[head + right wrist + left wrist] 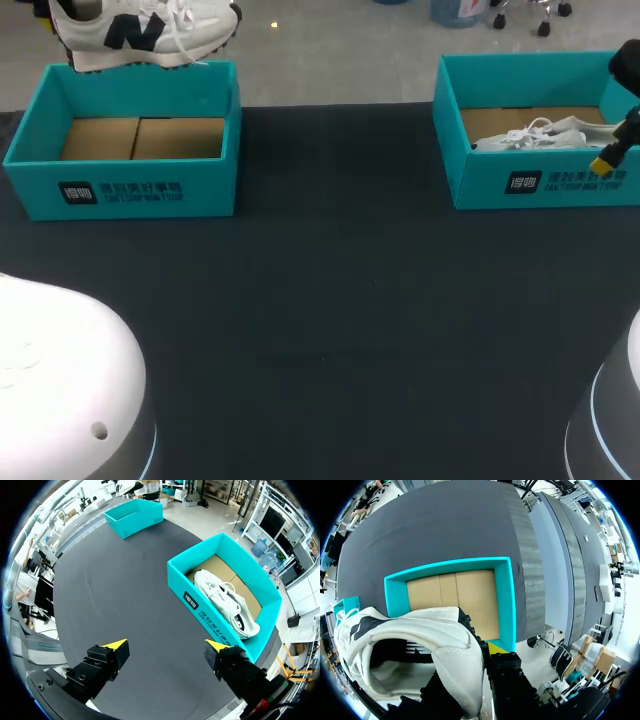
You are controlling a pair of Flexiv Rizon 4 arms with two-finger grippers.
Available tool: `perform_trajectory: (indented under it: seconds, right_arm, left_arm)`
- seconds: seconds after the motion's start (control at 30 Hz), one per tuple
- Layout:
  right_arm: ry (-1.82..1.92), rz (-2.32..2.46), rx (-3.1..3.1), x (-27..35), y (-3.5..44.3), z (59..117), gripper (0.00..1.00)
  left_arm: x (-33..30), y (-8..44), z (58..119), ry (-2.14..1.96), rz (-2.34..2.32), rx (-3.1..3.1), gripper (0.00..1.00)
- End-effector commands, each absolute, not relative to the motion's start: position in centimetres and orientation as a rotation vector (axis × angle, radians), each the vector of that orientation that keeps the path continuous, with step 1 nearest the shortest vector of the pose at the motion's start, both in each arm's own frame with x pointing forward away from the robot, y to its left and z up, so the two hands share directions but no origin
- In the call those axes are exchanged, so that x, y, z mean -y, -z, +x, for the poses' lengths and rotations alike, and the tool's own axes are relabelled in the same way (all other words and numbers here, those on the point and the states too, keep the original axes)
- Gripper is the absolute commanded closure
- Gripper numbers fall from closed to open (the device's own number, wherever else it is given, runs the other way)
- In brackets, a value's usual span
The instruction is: Take the shoe out of the shoebox, open the shoe tongue, remove and reinsert the insole, then place the shoe into the shoebox
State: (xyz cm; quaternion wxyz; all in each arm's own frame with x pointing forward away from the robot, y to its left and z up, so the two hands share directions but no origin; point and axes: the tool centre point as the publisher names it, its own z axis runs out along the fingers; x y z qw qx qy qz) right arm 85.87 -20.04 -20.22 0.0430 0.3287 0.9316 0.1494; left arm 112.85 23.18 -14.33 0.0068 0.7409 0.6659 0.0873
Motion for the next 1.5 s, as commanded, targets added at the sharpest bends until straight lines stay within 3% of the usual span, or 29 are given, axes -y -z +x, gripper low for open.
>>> perform_trajectory:
  seconds: [0.03, 0.63, 1.5]
  right_arm:
    - [-0.457, 1.005, -2.85, 20.1, 20.2, 86.0, 0.0]
    - [-0.457, 1.005, -2.85, 20.1, 20.2, 86.0, 0.0]
    - [-0.457, 1.005, -2.85, 20.1, 20.2, 86.0, 0.0]
  left_arm:
    - [-22.4, 14.3, 109.4, -0.343, 2.289, -2.074, 1.0]
    - [-16.2, 12.1, 102.6, -0.372, 2.306, -2.091, 1.0]
    - [-3.6, 13.1, 94.5, -0.428, 2.368, -2.087, 1.0]
